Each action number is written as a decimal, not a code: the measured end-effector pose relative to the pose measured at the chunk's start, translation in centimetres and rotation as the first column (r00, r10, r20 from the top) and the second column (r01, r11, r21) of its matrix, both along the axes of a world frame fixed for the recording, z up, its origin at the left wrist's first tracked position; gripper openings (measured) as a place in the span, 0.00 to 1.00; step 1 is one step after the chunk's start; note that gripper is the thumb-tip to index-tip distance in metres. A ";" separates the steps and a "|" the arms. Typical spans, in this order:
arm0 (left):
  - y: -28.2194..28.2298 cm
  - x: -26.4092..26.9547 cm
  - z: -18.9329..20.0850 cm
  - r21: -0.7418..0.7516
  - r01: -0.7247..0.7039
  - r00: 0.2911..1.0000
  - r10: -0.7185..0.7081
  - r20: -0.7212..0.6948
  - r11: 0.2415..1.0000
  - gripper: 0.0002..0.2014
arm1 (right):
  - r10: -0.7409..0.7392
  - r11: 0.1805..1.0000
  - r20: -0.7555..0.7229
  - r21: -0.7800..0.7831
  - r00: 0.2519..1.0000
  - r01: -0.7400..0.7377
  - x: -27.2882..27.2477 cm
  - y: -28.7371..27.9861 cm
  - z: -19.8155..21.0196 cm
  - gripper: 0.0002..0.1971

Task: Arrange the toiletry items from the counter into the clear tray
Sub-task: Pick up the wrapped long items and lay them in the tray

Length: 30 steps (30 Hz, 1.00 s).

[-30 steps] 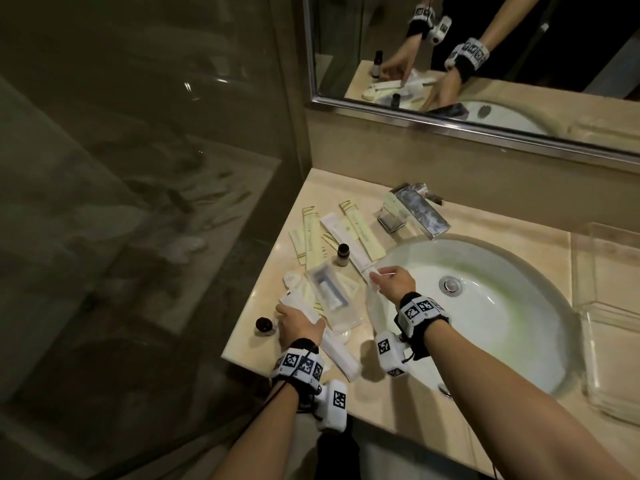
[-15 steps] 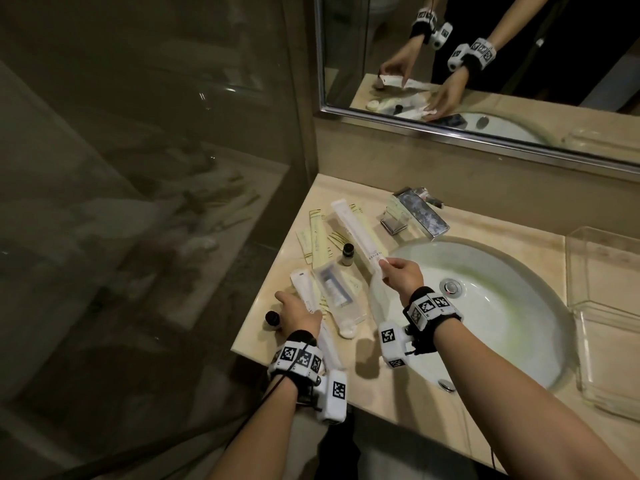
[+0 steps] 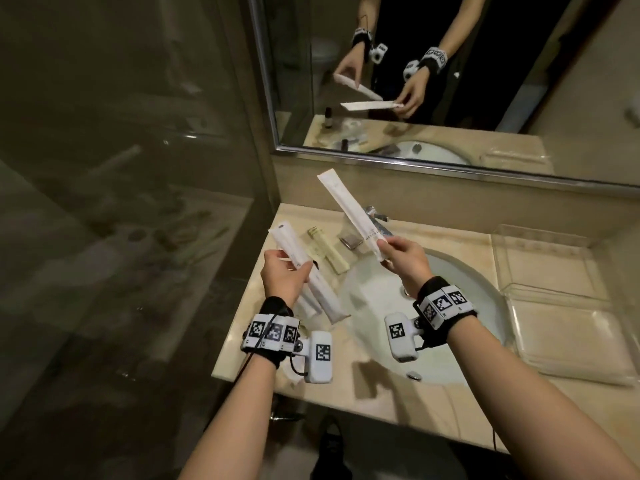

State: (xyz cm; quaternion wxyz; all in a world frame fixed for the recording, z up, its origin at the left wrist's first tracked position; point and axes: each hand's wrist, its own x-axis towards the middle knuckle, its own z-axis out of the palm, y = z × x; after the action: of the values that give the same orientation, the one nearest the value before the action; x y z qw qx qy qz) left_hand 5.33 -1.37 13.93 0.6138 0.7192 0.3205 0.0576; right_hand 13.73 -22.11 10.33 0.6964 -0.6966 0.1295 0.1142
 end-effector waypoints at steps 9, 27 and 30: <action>-10.7 4.4 1.2 -0.268 0.309 0.951 -0.290 0.106 0.913 0.11 | -0.246 0.947 0.020 0.216 0.969 0.236 -3.8 -13.8 3.7 0.12; -37.7 4.3 -7.9 -0.335 0.383 0.849 -0.471 -0.238 0.861 0.06 | -0.492 0.745 -0.196 -0.599 0.848 0.294 -10.3 -44.3 -6.7 0.18; -40.0 4.1 -9.7 -0.267 0.412 0.826 -0.481 -0.294 0.871 0.06 | -0.398 0.734 -0.225 -0.660 0.889 0.162 -8.9 -45.6 -8.0 0.16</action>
State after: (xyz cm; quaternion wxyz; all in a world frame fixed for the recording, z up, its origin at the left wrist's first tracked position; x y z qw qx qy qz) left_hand 9.41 -41.36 4.22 0.6092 0.7100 0.2509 -0.2484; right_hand 4.79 -67.71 2.35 0.4003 -0.8268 0.3871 0.0791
